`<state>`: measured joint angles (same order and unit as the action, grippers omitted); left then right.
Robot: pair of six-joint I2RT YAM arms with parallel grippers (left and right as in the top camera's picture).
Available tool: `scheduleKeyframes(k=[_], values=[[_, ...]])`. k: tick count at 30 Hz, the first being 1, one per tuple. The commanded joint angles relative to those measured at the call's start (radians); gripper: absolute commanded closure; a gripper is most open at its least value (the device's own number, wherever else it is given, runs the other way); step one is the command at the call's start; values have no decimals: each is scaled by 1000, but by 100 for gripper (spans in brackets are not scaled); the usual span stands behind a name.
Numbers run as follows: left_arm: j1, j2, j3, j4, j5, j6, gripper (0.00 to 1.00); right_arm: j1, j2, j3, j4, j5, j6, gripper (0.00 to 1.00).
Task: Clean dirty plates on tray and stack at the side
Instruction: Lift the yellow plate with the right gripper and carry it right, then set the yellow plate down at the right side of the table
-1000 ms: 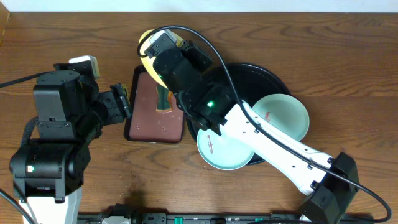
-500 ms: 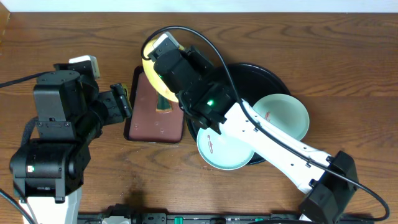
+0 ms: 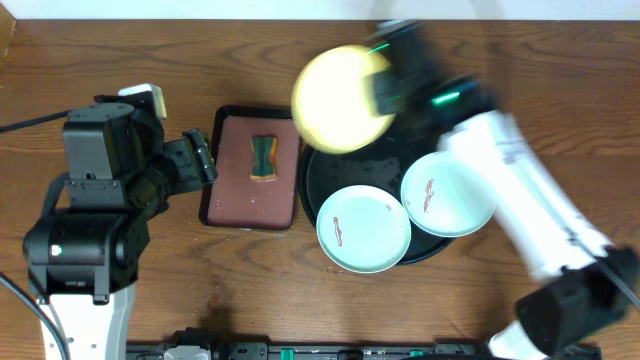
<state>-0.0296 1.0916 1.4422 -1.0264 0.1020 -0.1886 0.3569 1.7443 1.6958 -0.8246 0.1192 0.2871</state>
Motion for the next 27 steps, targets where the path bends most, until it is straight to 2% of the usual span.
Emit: scheduleKeyframes(k=[1,8,13,18,27], values=[[2,16,15,-2,23,-15,24,-273,-61,6,-68,-364,155,99],[2,47,15,-2,25,-15,24,-768,34,5,-216,-415,153,99],[2,58,15,-1,25,-15,24,-989,160,3,-275,-404,139,99],[2,61,15,1,25,-15,24,-1060,275,-3,-277,-354,85,99],[2,64,15,3,25,-15,24,-1015,317,-6,-261,-231,-39,98]])
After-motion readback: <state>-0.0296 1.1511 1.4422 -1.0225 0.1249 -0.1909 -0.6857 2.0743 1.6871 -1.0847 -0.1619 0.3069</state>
